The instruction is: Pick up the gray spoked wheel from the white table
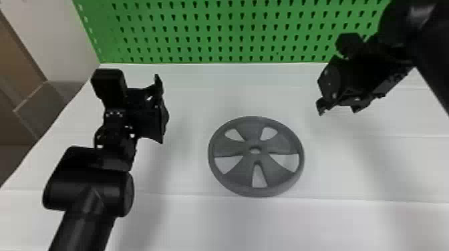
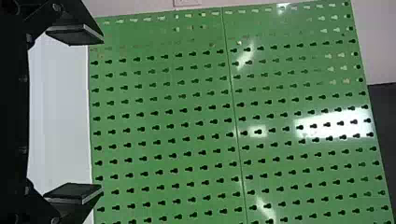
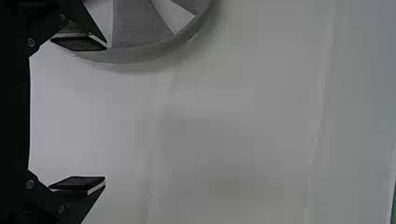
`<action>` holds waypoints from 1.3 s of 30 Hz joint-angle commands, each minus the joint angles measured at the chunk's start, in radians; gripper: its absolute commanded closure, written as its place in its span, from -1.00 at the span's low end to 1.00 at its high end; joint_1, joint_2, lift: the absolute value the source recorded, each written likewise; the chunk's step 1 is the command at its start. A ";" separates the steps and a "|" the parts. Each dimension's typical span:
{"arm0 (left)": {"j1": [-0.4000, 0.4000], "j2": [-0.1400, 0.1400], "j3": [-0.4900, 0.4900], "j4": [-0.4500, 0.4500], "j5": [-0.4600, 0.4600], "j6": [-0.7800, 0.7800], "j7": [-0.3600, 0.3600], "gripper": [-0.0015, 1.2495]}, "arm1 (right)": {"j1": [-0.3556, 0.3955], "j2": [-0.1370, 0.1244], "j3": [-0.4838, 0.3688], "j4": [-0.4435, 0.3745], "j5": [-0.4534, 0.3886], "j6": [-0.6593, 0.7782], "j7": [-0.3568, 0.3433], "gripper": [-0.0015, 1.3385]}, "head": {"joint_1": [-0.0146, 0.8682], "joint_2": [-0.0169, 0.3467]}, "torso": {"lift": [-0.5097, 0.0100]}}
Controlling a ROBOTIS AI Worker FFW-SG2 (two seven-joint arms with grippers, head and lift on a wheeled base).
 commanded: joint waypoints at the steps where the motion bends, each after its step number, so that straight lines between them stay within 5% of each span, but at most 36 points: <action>1: -0.003 0.002 -0.003 0.000 -0.001 0.001 0.000 -0.74 | -0.023 -0.009 0.071 0.045 -0.014 -0.003 0.045 -0.60 | 0.80 -0.32 | 0.62; 10: -0.014 0.006 -0.017 -0.002 -0.005 0.016 0.000 -0.74 | -0.055 -0.015 0.212 0.089 -0.043 -0.008 0.118 -0.61 | 0.80 -0.32 | 0.62; 25: -0.015 0.012 -0.021 -0.002 -0.005 0.019 0.000 -0.74 | -0.069 -0.017 0.321 0.100 -0.077 -0.089 0.123 -0.61 | 0.80 -0.32 | 0.62; 39: -0.012 0.018 -0.023 -0.002 -0.005 0.016 0.000 -0.74 | -0.096 -0.035 0.473 0.112 -0.196 -0.150 0.123 -0.61 | 0.80 -0.32 | 0.62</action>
